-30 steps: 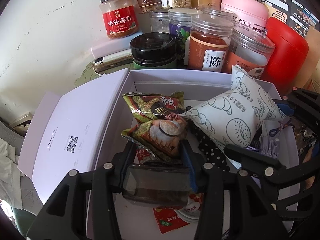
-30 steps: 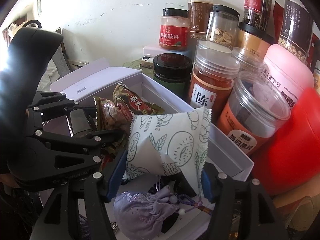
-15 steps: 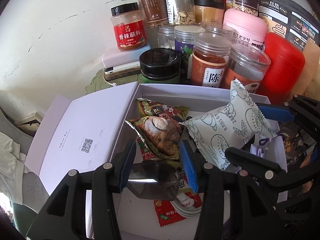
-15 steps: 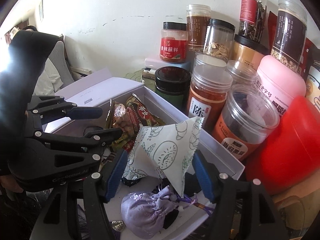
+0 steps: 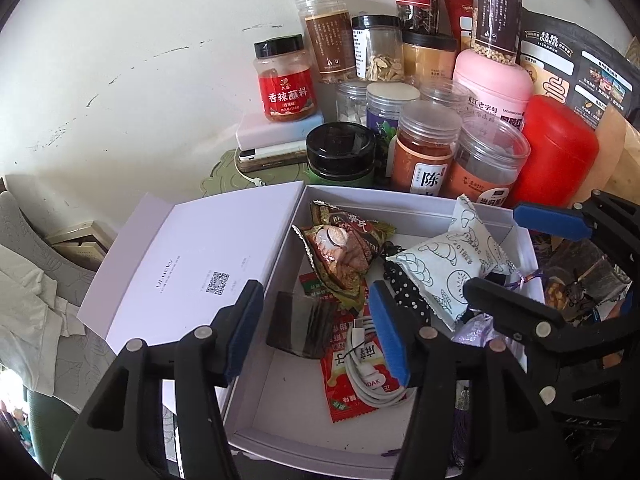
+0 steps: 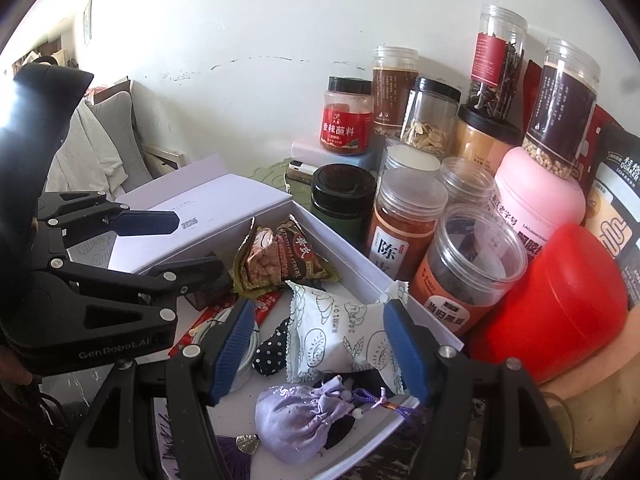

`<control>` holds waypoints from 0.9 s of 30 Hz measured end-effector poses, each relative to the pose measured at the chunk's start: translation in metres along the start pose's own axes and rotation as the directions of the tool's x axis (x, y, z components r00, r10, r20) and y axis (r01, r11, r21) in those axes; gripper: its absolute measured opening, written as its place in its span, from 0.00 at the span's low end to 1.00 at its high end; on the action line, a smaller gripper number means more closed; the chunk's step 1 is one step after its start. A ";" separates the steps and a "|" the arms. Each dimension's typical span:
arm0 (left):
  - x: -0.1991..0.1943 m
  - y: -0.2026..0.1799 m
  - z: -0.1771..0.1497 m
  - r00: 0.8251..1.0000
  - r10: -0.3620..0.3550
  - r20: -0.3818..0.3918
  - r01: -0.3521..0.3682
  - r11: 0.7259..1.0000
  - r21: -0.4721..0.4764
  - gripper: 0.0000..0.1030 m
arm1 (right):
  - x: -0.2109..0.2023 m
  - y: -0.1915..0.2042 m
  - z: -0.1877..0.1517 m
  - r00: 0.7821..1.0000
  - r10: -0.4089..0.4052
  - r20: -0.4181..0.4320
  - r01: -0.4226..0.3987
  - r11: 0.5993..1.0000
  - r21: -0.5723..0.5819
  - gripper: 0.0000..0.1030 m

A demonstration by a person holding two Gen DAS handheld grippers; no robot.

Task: Organize objects
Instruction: 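Open the left tool in the box while the right tool releases the snack pouch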

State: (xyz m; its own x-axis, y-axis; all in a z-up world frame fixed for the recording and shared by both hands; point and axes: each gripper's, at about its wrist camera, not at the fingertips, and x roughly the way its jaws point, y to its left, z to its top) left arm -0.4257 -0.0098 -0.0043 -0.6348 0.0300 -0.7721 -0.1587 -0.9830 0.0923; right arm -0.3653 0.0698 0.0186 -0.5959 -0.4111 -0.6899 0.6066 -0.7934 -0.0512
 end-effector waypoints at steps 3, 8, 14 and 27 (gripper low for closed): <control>-0.014 0.003 0.001 1.000 0.002 0.007 -0.002 1.000 -0.014 0.52 | -0.014 0.003 0.003 1.000 -0.007 0.015 0.007 1.000 -0.006 0.66; -0.040 0.007 0.002 1.000 0.018 0.021 -0.017 0.999 -0.037 0.52 | -0.040 0.009 0.008 0.999 -0.016 0.039 0.016 1.000 -0.015 0.66; -0.072 0.013 -0.001 0.998 0.047 0.035 -0.045 0.997 -0.065 0.52 | -0.068 0.015 0.009 0.997 -0.041 0.066 0.043 0.999 -0.020 0.66; -0.149 0.013 -0.018 0.994 0.058 0.093 -0.050 0.995 -0.082 0.57 | -0.131 0.034 0.006 0.992 -0.043 0.117 0.046 0.999 -0.024 0.66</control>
State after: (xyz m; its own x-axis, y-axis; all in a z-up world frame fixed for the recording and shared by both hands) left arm -0.3194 -0.0301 0.1002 -0.7105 -0.0101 -0.7036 -0.0645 -0.9948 0.0794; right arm -0.2703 0.0942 0.1113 -0.6791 -0.4262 -0.5977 0.5910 -0.8003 -0.1007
